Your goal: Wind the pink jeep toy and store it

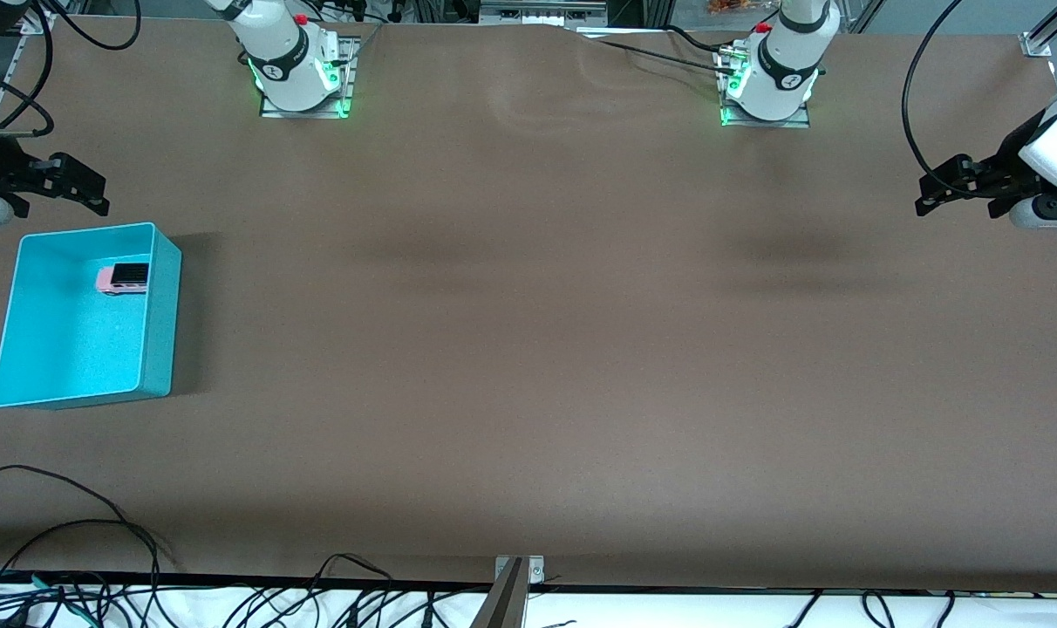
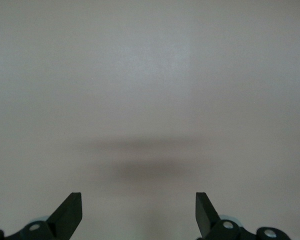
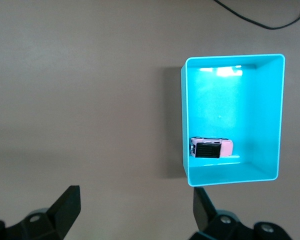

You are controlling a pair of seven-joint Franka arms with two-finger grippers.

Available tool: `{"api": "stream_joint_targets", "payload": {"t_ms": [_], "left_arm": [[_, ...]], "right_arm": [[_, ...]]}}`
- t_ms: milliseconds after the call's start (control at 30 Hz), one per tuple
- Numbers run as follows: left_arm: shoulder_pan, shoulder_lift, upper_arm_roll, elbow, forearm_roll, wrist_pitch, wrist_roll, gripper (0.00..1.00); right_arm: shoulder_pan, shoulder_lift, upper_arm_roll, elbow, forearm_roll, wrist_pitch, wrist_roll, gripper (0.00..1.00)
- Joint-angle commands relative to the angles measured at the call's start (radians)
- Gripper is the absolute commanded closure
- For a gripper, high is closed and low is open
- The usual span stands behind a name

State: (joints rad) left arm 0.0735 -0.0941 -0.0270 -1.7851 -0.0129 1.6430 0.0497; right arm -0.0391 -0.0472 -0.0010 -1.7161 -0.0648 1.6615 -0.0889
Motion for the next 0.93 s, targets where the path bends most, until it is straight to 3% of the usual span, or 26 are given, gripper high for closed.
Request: {"api": "stream_joint_targets", "payload": {"t_ms": [0, 267, 900], "left_arm": [[0.000, 0.016, -0.001, 0.033, 0.013, -0.017, -0.008, 0.00], [-0.001, 0.016, -0.002, 0.035, 0.016, -0.017, -0.008, 0.00], [0.008, 0.017, 0.002, 0.035, 0.019, -0.017, -0.008, 0.00]], "right_arm": [[0.004, 0.012, -0.005, 0.021, 0.022, -0.025, 0.074, 0.00], [0.004, 0.012, -0.005, 0.024, 0.094, -0.026, 0.080, 0.00], [0.004, 0.012, -0.001, 0.078, 0.092, -0.072, 0.069, 0.00]]}}
